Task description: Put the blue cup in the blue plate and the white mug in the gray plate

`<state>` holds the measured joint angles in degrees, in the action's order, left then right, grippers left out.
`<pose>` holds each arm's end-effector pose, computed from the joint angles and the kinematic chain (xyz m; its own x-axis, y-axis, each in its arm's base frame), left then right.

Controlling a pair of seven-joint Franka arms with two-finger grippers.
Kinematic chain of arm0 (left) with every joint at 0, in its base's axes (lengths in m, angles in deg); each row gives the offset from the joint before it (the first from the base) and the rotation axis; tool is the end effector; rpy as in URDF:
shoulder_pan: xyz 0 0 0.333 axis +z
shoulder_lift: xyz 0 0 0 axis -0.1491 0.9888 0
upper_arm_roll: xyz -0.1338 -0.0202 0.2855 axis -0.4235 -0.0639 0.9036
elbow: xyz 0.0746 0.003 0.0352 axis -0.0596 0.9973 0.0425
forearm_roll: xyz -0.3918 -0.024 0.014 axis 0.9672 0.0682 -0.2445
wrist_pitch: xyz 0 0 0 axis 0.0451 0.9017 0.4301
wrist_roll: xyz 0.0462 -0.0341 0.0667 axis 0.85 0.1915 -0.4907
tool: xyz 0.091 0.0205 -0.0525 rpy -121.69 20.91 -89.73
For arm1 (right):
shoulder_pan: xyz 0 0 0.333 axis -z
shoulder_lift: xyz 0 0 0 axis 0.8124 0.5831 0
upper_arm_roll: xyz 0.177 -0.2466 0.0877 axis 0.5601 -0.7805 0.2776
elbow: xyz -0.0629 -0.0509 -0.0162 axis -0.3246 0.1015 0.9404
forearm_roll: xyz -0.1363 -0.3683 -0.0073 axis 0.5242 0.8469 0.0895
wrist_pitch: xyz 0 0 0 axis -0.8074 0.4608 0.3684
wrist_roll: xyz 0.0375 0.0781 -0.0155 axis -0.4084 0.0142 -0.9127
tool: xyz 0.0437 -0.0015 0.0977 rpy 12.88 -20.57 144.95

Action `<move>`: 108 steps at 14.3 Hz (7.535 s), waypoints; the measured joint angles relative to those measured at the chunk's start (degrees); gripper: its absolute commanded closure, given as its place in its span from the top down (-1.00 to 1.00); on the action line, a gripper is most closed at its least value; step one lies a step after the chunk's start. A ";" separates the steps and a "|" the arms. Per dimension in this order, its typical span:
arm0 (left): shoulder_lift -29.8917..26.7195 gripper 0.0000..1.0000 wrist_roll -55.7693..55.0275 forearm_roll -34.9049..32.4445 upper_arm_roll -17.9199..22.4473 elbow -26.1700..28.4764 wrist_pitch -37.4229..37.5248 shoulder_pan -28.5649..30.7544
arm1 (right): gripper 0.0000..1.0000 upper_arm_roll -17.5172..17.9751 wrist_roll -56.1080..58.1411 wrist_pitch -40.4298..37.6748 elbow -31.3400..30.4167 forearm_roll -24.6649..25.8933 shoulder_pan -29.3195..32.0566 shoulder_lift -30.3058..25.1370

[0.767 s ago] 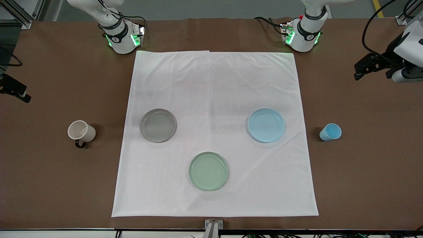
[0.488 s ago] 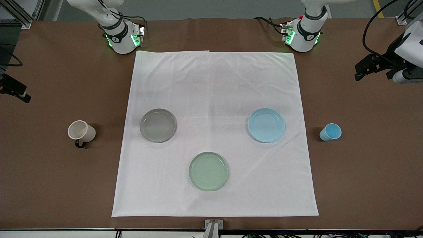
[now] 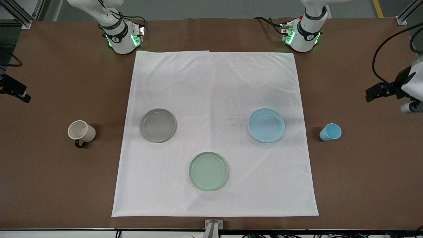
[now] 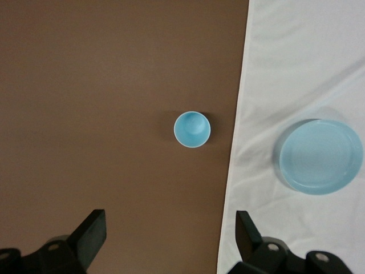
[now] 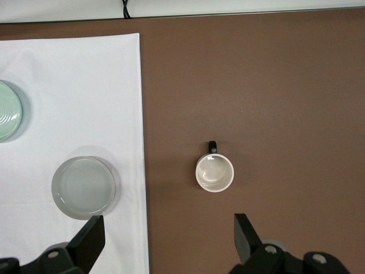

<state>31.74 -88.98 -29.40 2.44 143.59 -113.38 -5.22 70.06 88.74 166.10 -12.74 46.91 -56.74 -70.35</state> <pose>0.5914 0.0120 0.5453 0.9965 0.0672 -0.0494 0.0623 -0.9937 -0.0936 0.5765 -0.0510 0.6545 0.9931 -0.0331 0.1127 -0.0309 -0.9993 -0.0213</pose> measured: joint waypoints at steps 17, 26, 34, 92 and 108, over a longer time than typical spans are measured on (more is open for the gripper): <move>18.54 -1.00 0.24 -0.06 -0.27 18.75 -29.99 5.13 | 1.00 -0.28 12.03 35.80 -18.13 0.11 5.89 23.72; 15.10 -1.00 -11.90 0.21 -9.60 17.15 -26.84 5.06 | 0.88 0.04 12.50 43.22 -22.16 -0.30 5.95 28.28; 18.49 -1.00 -34.97 1.09 -19.26 16.98 -26.61 -0.59 | 0.02 0.12 12.50 43.35 -23.46 -0.44 5.94 28.26; -11.65 1.00 -1.34 3.67 -2.34 1.46 9.12 -3.69 | 1.00 -0.93 -24.65 2.95 -15.54 -3.77 -21.06 7.32; -12.23 1.00 -1.35 4.92 -1.94 0.50 10.98 -3.23 | 1.00 -0.57 -3.61 -1.31 -10.62 -0.29 -1.43 -4.58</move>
<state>19.52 -90.33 -24.47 0.50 144.09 -102.39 -8.45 69.49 85.12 164.79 -23.36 46.62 -58.17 -74.92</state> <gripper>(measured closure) 0.000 0.000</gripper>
